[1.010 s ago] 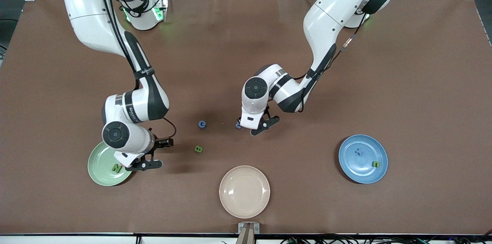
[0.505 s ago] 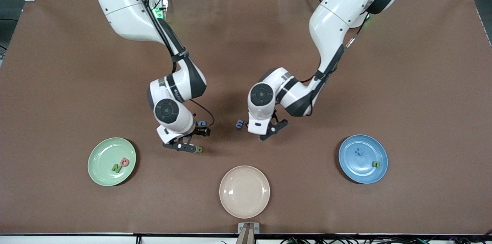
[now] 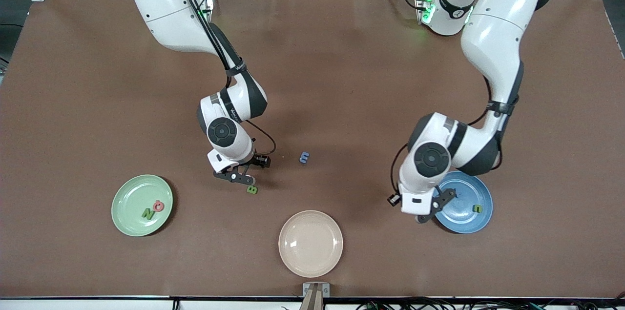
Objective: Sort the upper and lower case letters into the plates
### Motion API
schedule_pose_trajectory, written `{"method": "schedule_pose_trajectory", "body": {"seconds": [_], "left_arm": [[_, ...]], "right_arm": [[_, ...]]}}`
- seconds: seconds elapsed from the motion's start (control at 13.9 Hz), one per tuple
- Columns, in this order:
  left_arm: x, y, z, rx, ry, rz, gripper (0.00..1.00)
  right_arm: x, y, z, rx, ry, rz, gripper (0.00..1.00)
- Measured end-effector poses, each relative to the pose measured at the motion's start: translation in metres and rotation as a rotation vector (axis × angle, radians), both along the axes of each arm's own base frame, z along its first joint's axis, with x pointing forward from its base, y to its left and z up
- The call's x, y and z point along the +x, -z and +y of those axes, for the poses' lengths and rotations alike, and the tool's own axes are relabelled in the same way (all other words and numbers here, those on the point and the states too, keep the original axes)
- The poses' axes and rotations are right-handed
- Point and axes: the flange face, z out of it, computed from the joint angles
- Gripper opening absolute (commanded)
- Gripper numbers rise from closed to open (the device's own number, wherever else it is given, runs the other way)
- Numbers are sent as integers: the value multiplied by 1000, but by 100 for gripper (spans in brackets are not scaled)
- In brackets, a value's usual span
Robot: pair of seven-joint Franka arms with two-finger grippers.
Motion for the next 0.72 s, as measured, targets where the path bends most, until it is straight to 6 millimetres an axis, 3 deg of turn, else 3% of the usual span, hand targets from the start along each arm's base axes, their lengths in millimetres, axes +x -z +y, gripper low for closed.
{"method": "schedule_pose_trajectory", "body": {"seconds": [0.14,0.29,0.36,0.43,0.51,0.58,0.72], "left_arm": [[11,3,38,11,71,14,2],[25,4,90,17,149,28,10],[30,4,116,18,178,36,24],[32,7,134,18,194,44,54],[33,11,144,18,200,53,92],[32,16,147,17,203,62,99],[30,19,140,12,212,67,99]], "right_arm": [[-3,-1,1,-1,-3,6,69],[-9,-3,5,-2,-11,12,55],[-11,-3,6,-3,-14,14,45],[-12,-4,7,-1,-15,14,36],[-12,-6,8,1,-16,11,27],[-13,-8,9,2,-17,11,19],[-13,-8,8,1,-16,13,4]]}}
